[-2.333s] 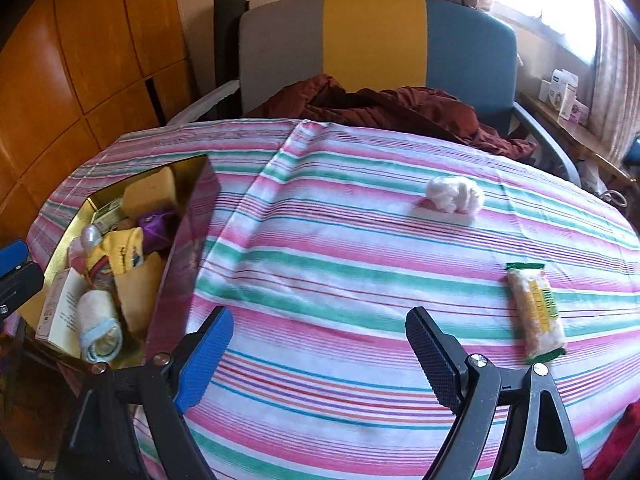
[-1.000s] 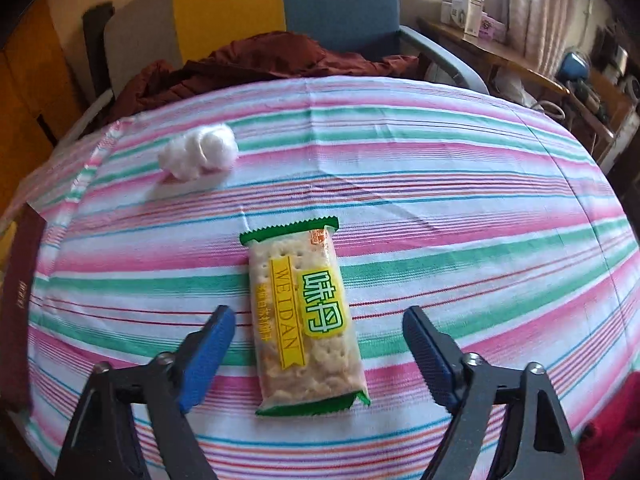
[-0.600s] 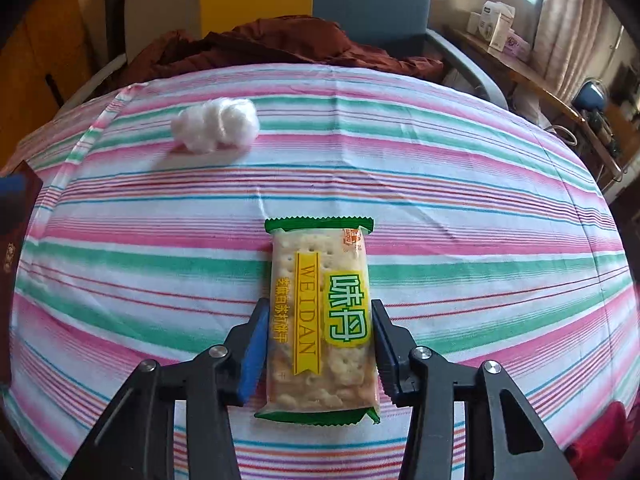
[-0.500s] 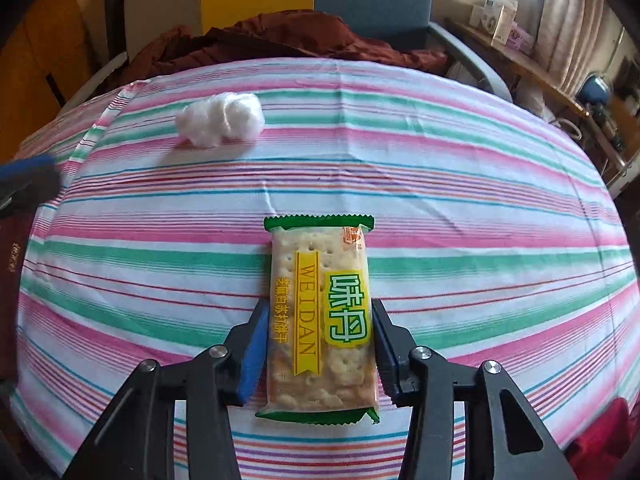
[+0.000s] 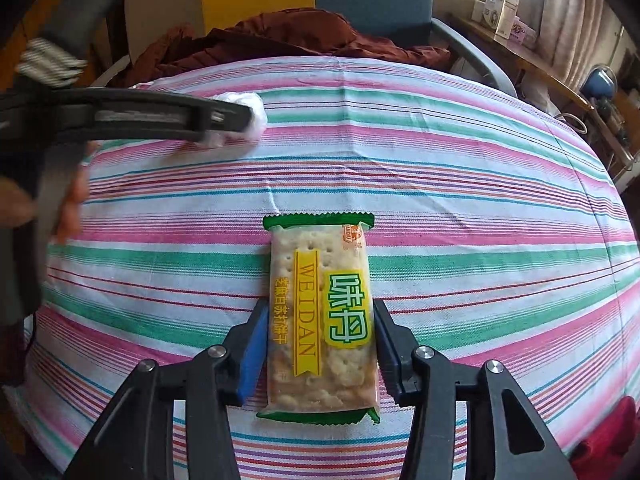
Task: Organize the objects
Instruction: 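Grasp the white cotton ball with the left tool while the right tool grasps the WEIDAN cracker packet, then carry the cotton ball and cracker packet into the gold tray and release both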
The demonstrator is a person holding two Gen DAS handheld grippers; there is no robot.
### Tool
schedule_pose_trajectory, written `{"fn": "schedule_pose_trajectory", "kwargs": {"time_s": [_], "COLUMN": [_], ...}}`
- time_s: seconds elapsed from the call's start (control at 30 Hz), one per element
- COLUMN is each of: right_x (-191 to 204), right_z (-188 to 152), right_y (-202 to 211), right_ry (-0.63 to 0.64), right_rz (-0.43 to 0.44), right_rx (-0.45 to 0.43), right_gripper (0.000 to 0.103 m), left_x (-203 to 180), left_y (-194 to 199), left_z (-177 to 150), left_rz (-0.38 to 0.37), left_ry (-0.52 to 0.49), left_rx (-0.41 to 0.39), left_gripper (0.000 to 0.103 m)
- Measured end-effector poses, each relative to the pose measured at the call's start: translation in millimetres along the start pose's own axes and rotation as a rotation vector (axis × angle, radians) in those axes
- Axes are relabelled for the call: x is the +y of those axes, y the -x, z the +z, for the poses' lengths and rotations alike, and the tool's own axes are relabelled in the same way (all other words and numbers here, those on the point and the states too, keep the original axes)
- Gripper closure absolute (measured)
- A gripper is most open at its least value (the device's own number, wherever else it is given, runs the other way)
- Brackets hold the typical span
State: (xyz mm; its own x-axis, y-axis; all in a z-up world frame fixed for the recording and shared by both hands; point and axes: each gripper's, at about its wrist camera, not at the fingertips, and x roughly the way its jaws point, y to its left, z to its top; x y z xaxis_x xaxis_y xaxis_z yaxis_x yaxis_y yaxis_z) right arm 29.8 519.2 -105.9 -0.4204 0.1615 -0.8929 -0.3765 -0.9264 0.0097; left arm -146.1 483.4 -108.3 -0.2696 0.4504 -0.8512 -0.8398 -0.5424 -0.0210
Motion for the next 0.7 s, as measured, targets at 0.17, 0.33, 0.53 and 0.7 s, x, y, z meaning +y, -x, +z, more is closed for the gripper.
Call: {"fn": "schedule_pose_trajectory", "kwargs": {"time_s": [0.17,0.33,0.53,0.7], "right_x": [2.1,3.9,18.5,50.7], "right_z": [-1.9,-5.6,-6.8,-11.7], "right_y": [2.1,6.1,9.3,13.1], "right_ry": [0.014,0.018,0.019,0.089], "right_rz": [-0.006,-0.013,0.037,0.081], "right_rx": [-0.014,-0.02,-0.02,-0.027], "right_gripper": [0.055,0.055,0.055,0.055], "left_x": [9.9,17.3,10.8,10.2], "left_y": [-6.8,26.0,91.1,142.5], "left_z": [-3.0,-30.3,-67.0,-98.7], "left_rz": [-0.017,-0.01,0.033,0.082], "left_ry": [0.041,0.093,0.117,0.147], "left_rx": [0.014,-0.026,-0.105,-0.15], "left_gripper": [0.07,0.072,0.071,0.071]}}
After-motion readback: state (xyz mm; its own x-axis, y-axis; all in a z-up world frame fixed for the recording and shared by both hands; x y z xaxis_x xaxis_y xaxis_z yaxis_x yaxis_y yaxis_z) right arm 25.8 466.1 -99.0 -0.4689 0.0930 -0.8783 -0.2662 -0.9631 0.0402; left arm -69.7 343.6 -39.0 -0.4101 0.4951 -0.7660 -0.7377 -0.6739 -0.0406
